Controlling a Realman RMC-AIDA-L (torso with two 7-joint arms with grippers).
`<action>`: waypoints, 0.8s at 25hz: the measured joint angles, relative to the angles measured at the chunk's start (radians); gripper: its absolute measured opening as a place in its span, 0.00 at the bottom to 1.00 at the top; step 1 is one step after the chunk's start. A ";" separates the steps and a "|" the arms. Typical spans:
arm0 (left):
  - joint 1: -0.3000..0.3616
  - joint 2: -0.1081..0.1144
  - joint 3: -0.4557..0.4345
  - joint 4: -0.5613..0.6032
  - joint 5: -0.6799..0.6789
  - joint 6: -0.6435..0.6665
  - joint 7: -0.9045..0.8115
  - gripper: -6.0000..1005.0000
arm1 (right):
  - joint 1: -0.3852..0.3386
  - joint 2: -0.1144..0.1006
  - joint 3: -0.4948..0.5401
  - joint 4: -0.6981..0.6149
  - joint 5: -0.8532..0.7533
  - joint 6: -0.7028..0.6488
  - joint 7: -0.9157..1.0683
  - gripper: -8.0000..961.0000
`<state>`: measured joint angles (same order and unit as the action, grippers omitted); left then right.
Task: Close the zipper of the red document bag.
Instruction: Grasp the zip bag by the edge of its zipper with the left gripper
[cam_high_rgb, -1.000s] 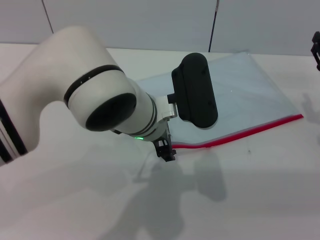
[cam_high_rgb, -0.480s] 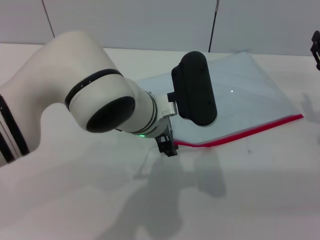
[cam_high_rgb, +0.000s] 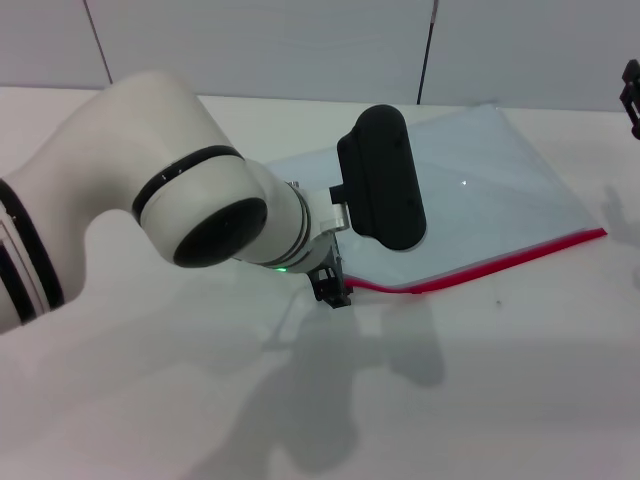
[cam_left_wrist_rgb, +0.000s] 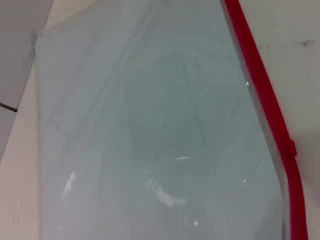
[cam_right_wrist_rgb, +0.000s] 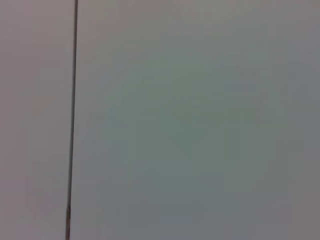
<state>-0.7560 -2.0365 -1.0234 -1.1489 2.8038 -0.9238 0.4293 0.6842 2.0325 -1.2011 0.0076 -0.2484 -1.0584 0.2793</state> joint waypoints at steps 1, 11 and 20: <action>-0.002 0.000 0.002 0.005 0.000 0.004 0.000 0.86 | 0.000 0.000 0.000 0.000 0.000 0.000 0.000 0.54; -0.008 -0.001 0.007 0.026 -0.004 0.045 -0.002 0.85 | 0.000 0.000 0.000 0.000 0.000 0.000 0.000 0.54; -0.008 -0.001 0.008 0.025 -0.008 0.052 -0.007 0.82 | 0.000 0.001 0.000 0.000 0.000 0.000 0.000 0.54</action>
<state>-0.7639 -2.0371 -1.0158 -1.1236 2.7955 -0.8721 0.4222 0.6842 2.0337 -1.2011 0.0077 -0.2484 -1.0585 0.2792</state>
